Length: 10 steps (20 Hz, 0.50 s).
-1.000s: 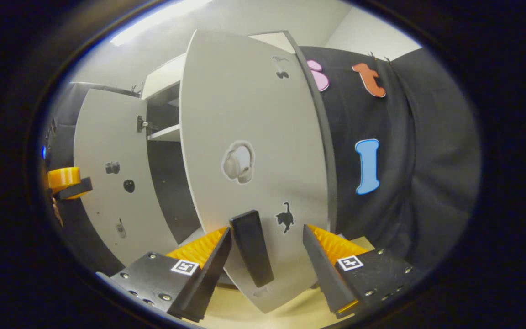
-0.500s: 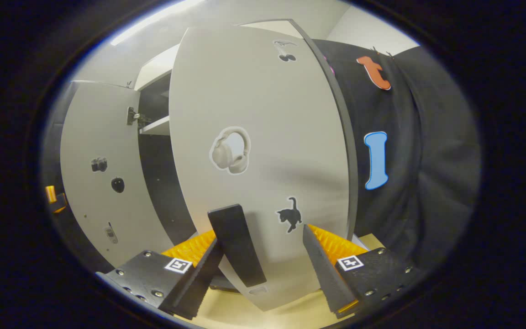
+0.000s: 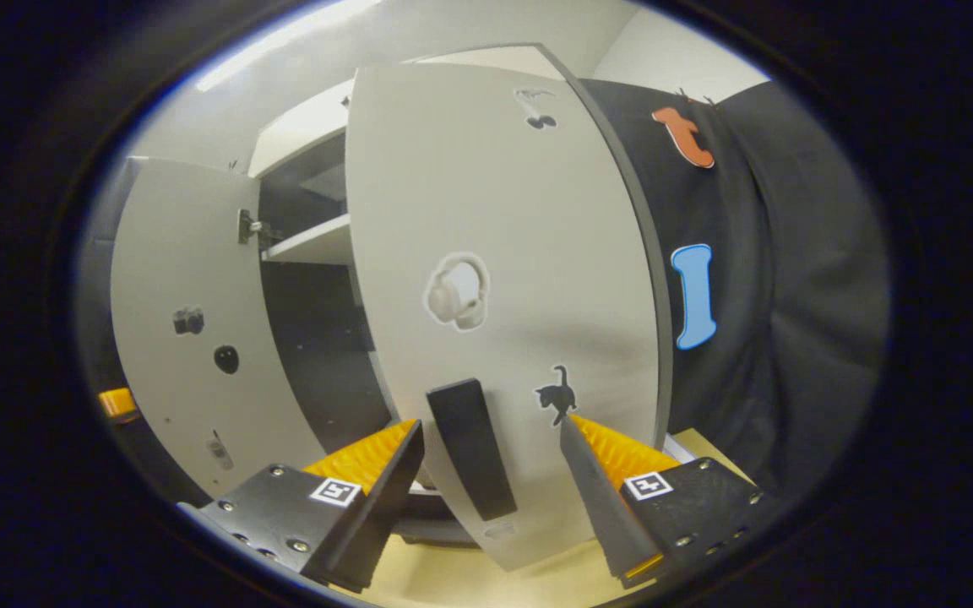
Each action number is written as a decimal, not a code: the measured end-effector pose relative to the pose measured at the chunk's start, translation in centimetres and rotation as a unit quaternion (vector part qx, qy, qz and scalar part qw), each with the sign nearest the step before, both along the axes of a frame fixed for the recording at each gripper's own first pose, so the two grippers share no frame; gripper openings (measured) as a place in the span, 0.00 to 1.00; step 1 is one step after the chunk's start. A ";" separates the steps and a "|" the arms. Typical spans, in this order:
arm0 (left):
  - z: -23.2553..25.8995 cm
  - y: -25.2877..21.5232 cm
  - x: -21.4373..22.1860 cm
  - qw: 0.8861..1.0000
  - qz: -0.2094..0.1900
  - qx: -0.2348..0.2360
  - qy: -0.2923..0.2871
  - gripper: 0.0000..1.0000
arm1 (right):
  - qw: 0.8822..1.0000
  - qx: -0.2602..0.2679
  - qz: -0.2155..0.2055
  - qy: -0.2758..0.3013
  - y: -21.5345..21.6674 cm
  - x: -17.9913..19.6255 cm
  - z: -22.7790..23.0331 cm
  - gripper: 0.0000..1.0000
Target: Grab one shoe with the right hand and put it into the shoe cabinet, grab the other shoe with the left hand and put it into the shoe cabinet; then close the right door with the right hand and the left door with the left hand.
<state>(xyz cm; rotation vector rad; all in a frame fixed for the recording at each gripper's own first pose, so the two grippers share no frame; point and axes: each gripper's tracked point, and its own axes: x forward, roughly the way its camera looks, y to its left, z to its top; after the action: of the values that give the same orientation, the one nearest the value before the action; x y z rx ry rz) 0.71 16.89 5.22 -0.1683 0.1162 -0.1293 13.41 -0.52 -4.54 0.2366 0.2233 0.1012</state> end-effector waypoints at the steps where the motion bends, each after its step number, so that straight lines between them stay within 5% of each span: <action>1: -0.5 -0.2 0.3 1.000 -0.013 0.002 0.005 0.69 | 1.000 -0.001 -0.002 -0.003 -0.1 -0.5 0.4 0.97; 6: -1.7 -1.2 1.4 0.998 -0.051 0.022 0.020 0.63 | 1.000 -0.009 -0.012 0.003 -1.3 -2.5 0.0 0.98; 10: -1.6 -2.1 1.8 0.996 -0.078 0.049 0.013 0.72 | 1.000 0.007 -0.025 0.015 -1.8 -3.7 -0.9 0.93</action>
<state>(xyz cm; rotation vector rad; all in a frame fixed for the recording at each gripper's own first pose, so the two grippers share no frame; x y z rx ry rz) 2.54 14.83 3.58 -0.0638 0.1614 -0.2770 9.69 -2.33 -5.47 0.2587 0.2456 0.0490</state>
